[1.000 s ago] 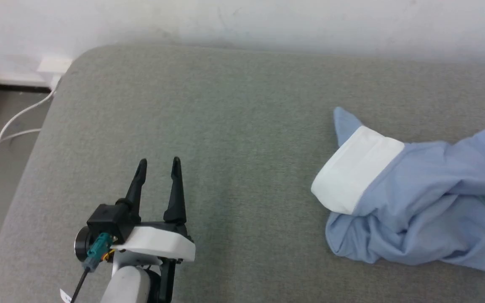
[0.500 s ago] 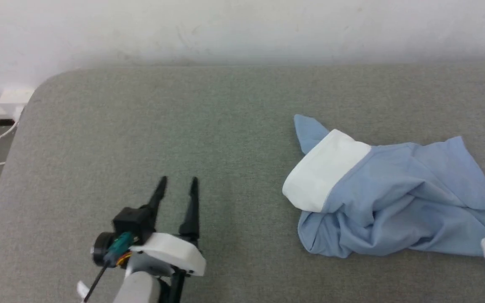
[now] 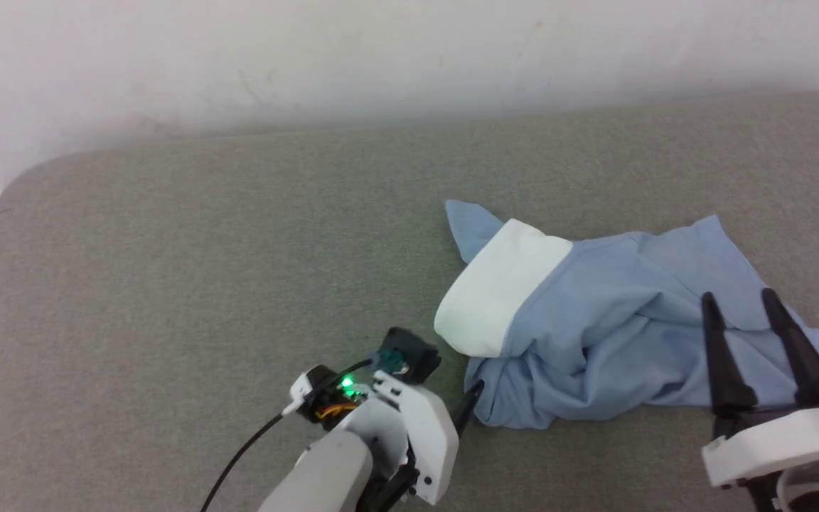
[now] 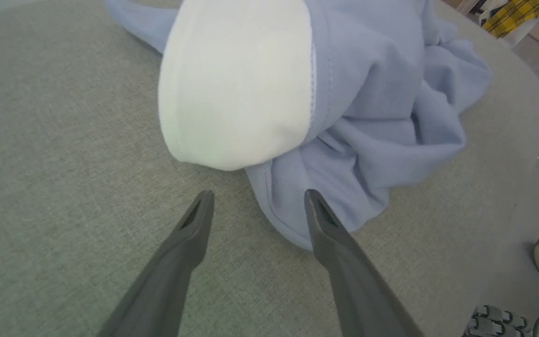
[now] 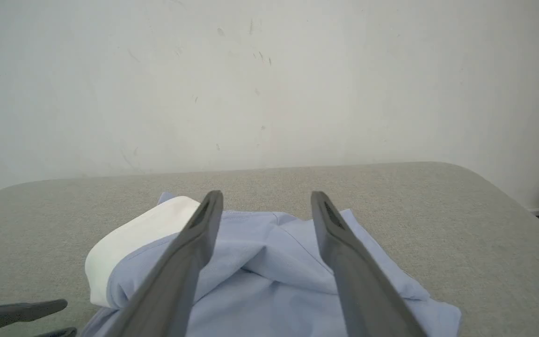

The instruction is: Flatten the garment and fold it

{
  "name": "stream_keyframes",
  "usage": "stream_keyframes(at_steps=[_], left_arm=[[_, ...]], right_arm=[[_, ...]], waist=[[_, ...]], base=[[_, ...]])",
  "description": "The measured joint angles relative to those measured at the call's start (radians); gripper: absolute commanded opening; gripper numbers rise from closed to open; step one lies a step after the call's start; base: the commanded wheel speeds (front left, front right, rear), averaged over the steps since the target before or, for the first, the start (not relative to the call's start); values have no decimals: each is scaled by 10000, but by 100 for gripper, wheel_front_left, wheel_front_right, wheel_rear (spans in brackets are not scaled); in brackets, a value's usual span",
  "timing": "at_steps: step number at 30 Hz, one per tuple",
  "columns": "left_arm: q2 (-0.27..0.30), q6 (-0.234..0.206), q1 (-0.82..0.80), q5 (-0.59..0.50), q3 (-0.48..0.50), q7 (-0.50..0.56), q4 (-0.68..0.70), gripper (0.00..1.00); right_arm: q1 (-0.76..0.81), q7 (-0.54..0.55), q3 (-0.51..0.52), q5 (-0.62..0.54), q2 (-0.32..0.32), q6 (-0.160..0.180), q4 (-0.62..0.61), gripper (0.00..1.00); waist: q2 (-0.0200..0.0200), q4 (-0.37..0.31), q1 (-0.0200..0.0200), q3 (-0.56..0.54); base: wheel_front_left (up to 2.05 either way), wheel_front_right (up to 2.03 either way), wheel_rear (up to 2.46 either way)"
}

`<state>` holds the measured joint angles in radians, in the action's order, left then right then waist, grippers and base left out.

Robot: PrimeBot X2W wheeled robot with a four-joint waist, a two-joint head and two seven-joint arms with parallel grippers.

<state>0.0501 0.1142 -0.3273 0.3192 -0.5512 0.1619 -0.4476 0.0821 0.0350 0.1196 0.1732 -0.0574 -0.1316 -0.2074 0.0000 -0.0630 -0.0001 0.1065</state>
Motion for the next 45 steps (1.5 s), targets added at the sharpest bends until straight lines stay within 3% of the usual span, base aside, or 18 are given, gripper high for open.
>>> stream_keyframes(at_steps=[12,13,14,16,19,24,28,32,37,42,45], left_arm=[[-10,88,-2334,591,-1685,2359,-2228,100],[-10,86,-2518,700,-1889,2596,-2320,93],[-4,86,-2678,807,-2117,2815,-2357,45],[21,82,-2973,1118,-2523,3129,-2401,0],[13,82,-3199,1599,-2957,3300,-2391,0],[301,105,-3126,1902,-2934,2408,-2190,0],[1011,-115,-2737,1939,-2573,1726,-1434,0],[2077,-803,-1586,2297,-1962,1446,-161,0],[3126,-2046,727,3124,-1049,1440,1519,0],[3561,-3294,2837,4031,-25,1191,2696,0],[3595,-3513,3262,4295,178,1177,2897,0]], right_arm=[[97,-33,-1542,-153,-10,0,-709,100],[99,-31,-1592,-153,-10,0,-704,100],[97,-33,-1611,-151,-12,0,-700,100],[96,-33,-1647,-132,-13,0,-673,100],[96,-31,-1668,-123,-17,0,-596,100],[103,0,-1494,-46,-12,0,-523,100],[185,15,-1185,-44,-10,0,-562,100],[441,104,-1070,-44,10,0,-669,100],[665,186,-922,2,31,0,-821,100],[821,276,-872,59,38,0,-993,100],[834,332,-863,59,38,0,-1034,100]], waist=[[-1,-784,0,576],[0,-826,0,638],[0,-862,1,697],[0,-922,0,806],[0,-956,1,880],[0,-797,3,766],[0,-500,3,564],[0,-189,1,275],[0,268,0,18],[0,728,0,-173],[0,829,-1,-220]], base=[[0,0,0],[0,0,0],[0,0,0],[0,0,0],[0,0,0],[0,0,0],[0,0,0],[0,0,0],[0,0,0],[0,0,0],[0,0,0]])
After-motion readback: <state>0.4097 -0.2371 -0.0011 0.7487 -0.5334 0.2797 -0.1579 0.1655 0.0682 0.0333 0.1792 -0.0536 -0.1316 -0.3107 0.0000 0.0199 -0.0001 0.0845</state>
